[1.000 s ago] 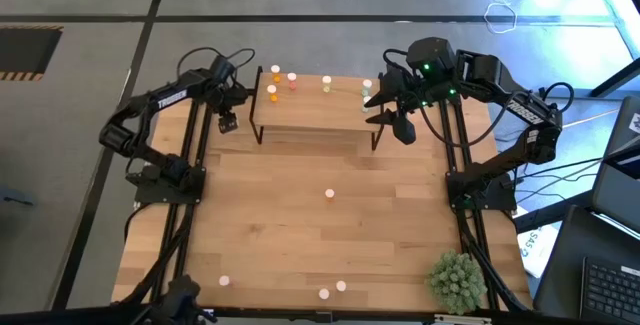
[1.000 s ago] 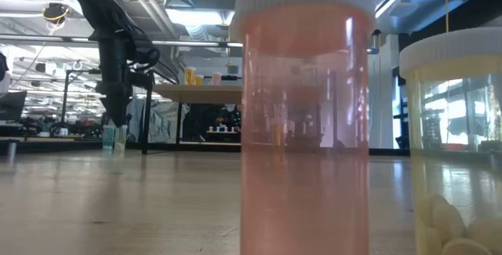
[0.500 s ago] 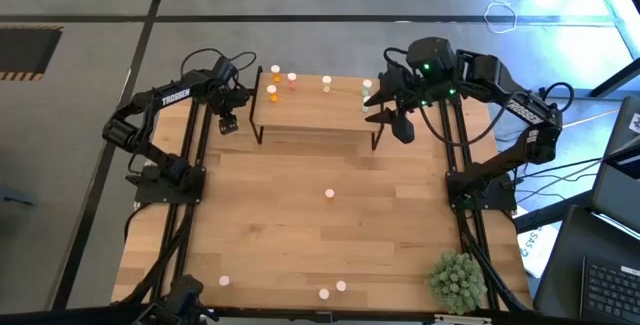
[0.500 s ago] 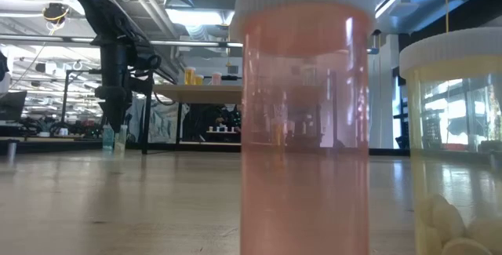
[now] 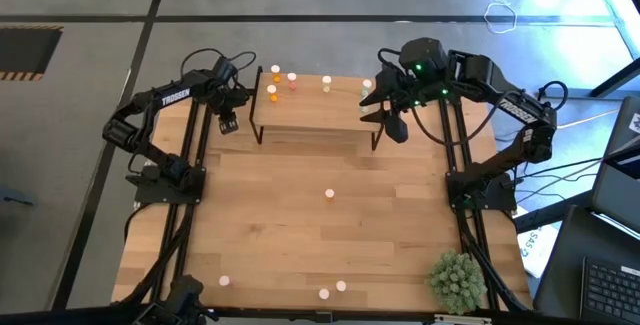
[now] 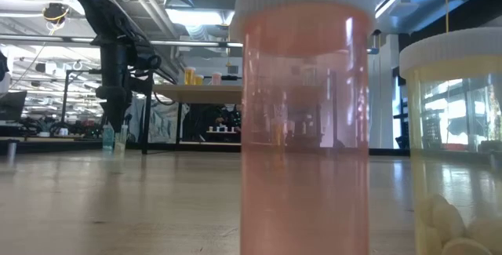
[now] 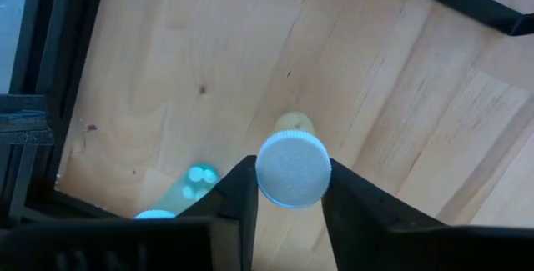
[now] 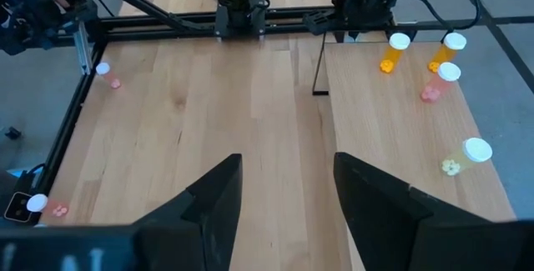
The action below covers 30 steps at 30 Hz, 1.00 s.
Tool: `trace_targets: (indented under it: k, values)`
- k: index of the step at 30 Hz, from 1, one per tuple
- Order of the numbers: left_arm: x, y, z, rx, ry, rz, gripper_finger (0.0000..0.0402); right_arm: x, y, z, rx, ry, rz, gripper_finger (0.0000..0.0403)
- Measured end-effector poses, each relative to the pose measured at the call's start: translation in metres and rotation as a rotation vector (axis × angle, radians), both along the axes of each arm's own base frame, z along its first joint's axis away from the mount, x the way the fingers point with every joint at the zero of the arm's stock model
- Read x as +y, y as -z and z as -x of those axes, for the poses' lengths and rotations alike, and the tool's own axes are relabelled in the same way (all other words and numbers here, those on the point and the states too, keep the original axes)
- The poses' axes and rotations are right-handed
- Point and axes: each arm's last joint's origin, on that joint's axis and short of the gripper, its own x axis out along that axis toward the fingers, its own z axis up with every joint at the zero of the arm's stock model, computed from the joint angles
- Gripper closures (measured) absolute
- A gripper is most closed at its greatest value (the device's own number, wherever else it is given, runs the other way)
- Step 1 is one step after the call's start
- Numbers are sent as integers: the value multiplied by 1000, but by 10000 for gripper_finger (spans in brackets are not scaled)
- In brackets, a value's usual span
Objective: Pick and place medicine bottles onto shelf by color
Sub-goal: Put the top yellow pill bottle on the shelf aligned with the other yellow pill bottle
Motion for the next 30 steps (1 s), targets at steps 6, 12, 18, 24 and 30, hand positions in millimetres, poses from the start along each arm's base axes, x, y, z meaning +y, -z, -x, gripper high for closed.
trace_targets:
  k: [6, 12, 18, 24, 30]
  values:
    - [-1, 0, 1, 6, 0, 12, 311, 0, 0, 0, 0, 2, -2, 210]
    - [-4, -2, 2, 7, -15, 24, 313, 0, 0, 0, 0, 3, -2, 210]
    - [-14, -11, 5, 11, -27, 42, 314, 0, 0, 0, 0, 3, -2, 210]
    - [-28, -21, 3, 14, -30, 60, 313, 0, 0, 0, 0, 4, -1, 210]
    - [-48, -36, 2, 11, -26, 70, 310, 0, 0, 0, 1, 3, -1, 210]
